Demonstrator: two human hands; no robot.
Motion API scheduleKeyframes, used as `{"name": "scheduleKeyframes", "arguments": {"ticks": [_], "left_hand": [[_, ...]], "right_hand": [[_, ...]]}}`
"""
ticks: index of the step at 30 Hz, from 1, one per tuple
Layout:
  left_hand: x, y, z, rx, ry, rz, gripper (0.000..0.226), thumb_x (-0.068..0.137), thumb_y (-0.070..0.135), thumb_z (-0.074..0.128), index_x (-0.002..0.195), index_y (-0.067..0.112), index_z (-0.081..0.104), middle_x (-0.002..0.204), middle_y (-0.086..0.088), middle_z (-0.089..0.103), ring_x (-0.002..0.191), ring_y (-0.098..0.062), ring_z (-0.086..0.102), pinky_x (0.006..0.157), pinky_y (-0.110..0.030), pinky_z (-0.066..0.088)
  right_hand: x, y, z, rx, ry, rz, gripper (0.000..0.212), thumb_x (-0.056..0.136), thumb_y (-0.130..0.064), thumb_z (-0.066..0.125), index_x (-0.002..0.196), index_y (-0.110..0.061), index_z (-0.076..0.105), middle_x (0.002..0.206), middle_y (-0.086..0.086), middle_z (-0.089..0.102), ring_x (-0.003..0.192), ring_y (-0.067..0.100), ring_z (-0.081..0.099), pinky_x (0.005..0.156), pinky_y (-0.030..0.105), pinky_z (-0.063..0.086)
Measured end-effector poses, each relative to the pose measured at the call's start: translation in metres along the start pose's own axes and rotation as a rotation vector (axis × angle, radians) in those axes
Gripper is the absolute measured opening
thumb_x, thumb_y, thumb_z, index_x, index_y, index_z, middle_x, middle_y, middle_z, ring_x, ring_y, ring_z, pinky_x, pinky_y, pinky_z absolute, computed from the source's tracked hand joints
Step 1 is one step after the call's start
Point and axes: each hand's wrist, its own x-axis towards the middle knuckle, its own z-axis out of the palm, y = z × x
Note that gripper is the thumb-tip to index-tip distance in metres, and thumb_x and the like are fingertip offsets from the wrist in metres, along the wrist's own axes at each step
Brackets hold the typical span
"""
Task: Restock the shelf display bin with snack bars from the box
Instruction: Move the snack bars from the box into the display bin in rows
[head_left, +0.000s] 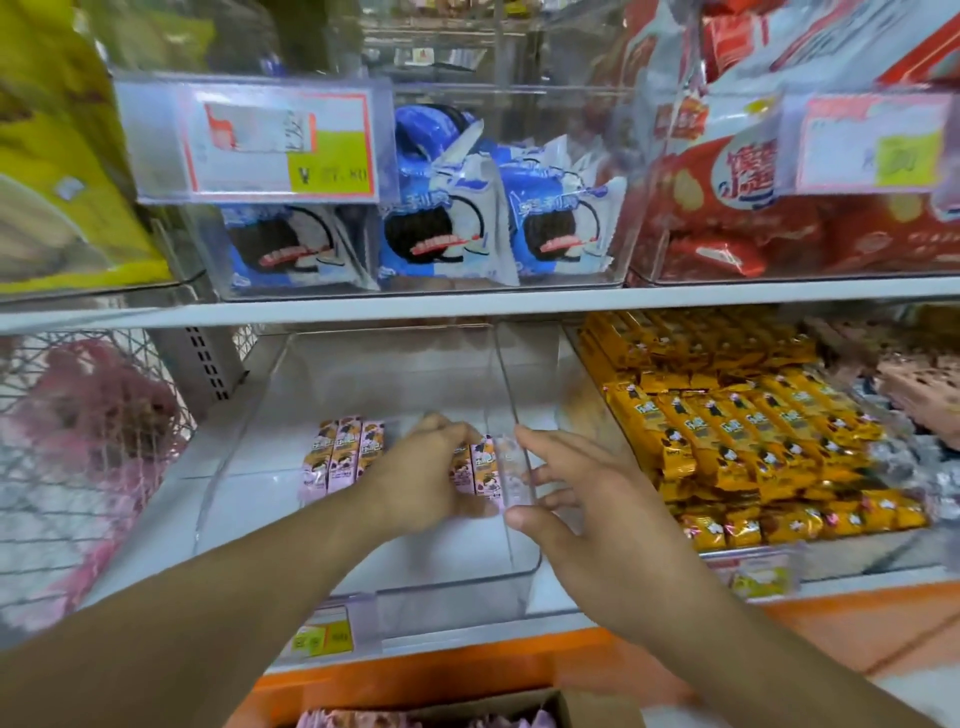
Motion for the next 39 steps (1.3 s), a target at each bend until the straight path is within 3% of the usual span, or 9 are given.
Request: {"name": "scheduleKeyframes", "arguments": {"ticks": [3, 7, 14, 21, 24, 27, 31, 34, 39], "left_hand": [[0.006, 0.002, 0.004, 0.079, 0.02, 0.043, 0.074, 0.071, 0.043, 0.09, 0.137, 0.025, 0.062, 0.119, 0.006, 0.049, 0.116, -0.019, 0.058, 0.096, -0.023, 0.045], [0.022, -0.003, 0.008, 0.081, 0.115, 0.046, 0.057, 0.078, 0.039, 0.087, 0.13, 0.026, 0.067, 0.126, -0.003, 0.06, 0.117, -0.023, 0.062, 0.099, -0.029, 0.049], [0.029, -0.01, 0.014, 0.077, 0.165, 0.042, 0.061, 0.074, 0.042, 0.089, 0.129, 0.025, 0.068, 0.124, 0.002, 0.061, 0.113, -0.021, 0.062, 0.096, -0.033, 0.052], [0.004, 0.001, -0.001, -0.001, 0.113, 0.011, 0.068, 0.08, 0.054, 0.083, 0.139, 0.028, 0.062, 0.137, 0.002, 0.062, 0.125, -0.02, 0.059, 0.107, -0.032, 0.048], [-0.036, 0.02, -0.014, -0.07, 0.195, 0.038, 0.055, 0.088, 0.047, 0.077, 0.138, 0.028, 0.064, 0.14, 0.005, 0.062, 0.127, -0.014, 0.057, 0.1, -0.018, 0.04], [-0.094, 0.041, -0.027, -0.169, 0.297, 0.075, 0.042, 0.093, 0.043, 0.073, 0.132, 0.028, 0.068, 0.132, 0.01, 0.066, 0.12, -0.007, 0.059, 0.102, -0.022, 0.044], [-0.184, 0.044, -0.026, -0.207, 0.406, 0.101, 0.027, 0.094, 0.033, 0.073, 0.12, 0.027, 0.071, 0.112, 0.015, 0.067, 0.101, -0.001, 0.059, 0.09, -0.013, 0.044], [-0.24, 0.029, -0.006, -0.23, 0.355, 0.077, 0.025, 0.092, 0.03, 0.074, 0.116, 0.029, 0.069, 0.104, 0.02, 0.063, 0.098, -0.002, 0.061, 0.085, -0.012, 0.045], [-0.295, -0.037, 0.06, -0.09, 0.183, -0.199, 0.042, 0.084, 0.062, 0.054, 0.12, 0.041, 0.063, 0.111, 0.021, 0.063, 0.103, -0.006, 0.063, 0.086, -0.035, 0.056]], "right_hand": [[-0.001, 0.001, 0.0, 0.012, 0.018, -0.013, 0.067, 0.097, -0.033, 0.074, 0.154, -0.046, 0.042, 0.126, -0.049, 0.038, 0.115, -0.007, 0.056, 0.095, 0.007, 0.046], [-0.002, 0.002, 0.001, 0.022, 0.027, -0.031, 0.065, 0.097, -0.033, 0.073, 0.148, -0.056, 0.041, 0.121, -0.054, 0.039, 0.115, -0.01, 0.053, 0.092, 0.004, 0.044], [-0.002, 0.008, 0.004, 0.002, 0.039, -0.053, 0.065, 0.099, -0.037, 0.07, 0.154, -0.051, 0.039, 0.126, -0.048, 0.039, 0.115, -0.008, 0.052, 0.093, 0.006, 0.045], [-0.001, 0.008, 0.003, -0.03, 0.027, -0.033, 0.064, 0.1, -0.039, 0.067, 0.156, -0.048, 0.037, 0.129, -0.051, 0.035, 0.12, -0.01, 0.049, 0.095, 0.004, 0.041], [-0.005, 0.0, 0.001, -0.116, 0.0, -0.022, 0.066, 0.103, -0.041, 0.062, 0.161, -0.042, 0.03, 0.151, -0.03, 0.04, 0.133, 0.0, 0.046, 0.105, 0.013, 0.036], [-0.018, -0.007, -0.001, -0.228, 0.03, -0.041, 0.069, 0.104, -0.042, 0.06, 0.164, -0.033, 0.027, 0.164, -0.009, 0.037, 0.149, 0.014, 0.035, 0.116, 0.021, 0.026], [-0.048, -0.029, 0.0, -0.328, 0.101, -0.185, 0.05, 0.1, -0.035, 0.067, 0.146, -0.023, 0.055, 0.136, -0.003, 0.057, 0.126, 0.015, 0.051, 0.103, 0.025, 0.038], [-0.074, -0.045, 0.022, -0.26, -0.081, -0.216, 0.029, 0.098, -0.027, 0.069, 0.126, -0.026, 0.065, 0.111, -0.011, 0.06, 0.097, 0.002, 0.056, 0.086, 0.021, 0.042], [-0.107, -0.027, 0.089, -0.37, -0.519, -0.112, 0.03, 0.098, -0.029, 0.068, 0.127, -0.024, 0.064, 0.113, -0.002, 0.059, 0.107, 0.019, 0.059, 0.09, 0.03, 0.045]]}}
